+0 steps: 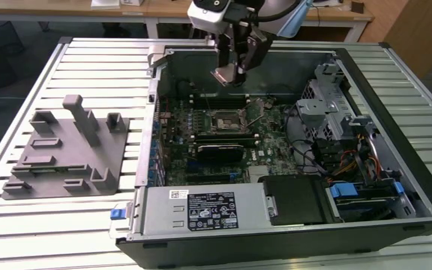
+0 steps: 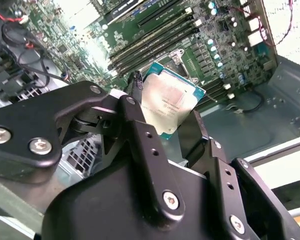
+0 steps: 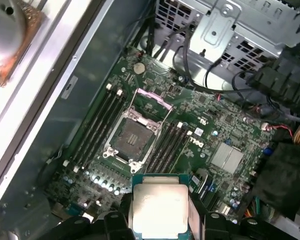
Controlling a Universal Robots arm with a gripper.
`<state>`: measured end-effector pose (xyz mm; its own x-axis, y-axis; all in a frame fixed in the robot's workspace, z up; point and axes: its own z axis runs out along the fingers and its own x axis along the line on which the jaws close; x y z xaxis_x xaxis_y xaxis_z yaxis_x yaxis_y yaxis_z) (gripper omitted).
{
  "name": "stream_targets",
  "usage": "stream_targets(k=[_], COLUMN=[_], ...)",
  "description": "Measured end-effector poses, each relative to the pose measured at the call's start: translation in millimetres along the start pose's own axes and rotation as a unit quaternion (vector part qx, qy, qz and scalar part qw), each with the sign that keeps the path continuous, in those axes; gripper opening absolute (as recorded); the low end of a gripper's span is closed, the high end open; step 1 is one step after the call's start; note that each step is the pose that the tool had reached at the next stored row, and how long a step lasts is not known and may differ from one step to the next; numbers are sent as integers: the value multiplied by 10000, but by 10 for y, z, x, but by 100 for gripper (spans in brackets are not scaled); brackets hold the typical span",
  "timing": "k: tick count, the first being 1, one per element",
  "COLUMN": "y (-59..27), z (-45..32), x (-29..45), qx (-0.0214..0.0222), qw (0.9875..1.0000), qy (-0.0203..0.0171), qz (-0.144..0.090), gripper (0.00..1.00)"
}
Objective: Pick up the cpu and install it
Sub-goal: 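Place the cpu into insertion slot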
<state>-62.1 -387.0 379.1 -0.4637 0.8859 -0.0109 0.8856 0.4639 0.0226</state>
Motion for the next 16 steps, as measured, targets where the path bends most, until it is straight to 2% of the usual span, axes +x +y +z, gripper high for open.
stream_targets(k=[4, 8, 13, 16], y=[1, 3, 5, 5], z=[7, 13, 24, 35], x=[3, 7, 10, 12], qx=[3, 6, 9, 12], qw=[9997, 9986, 9963, 9940], qy=[-6, -12, -19, -25], qz=[262, 521, 862, 1094], gripper=[53, 53, 53, 53])
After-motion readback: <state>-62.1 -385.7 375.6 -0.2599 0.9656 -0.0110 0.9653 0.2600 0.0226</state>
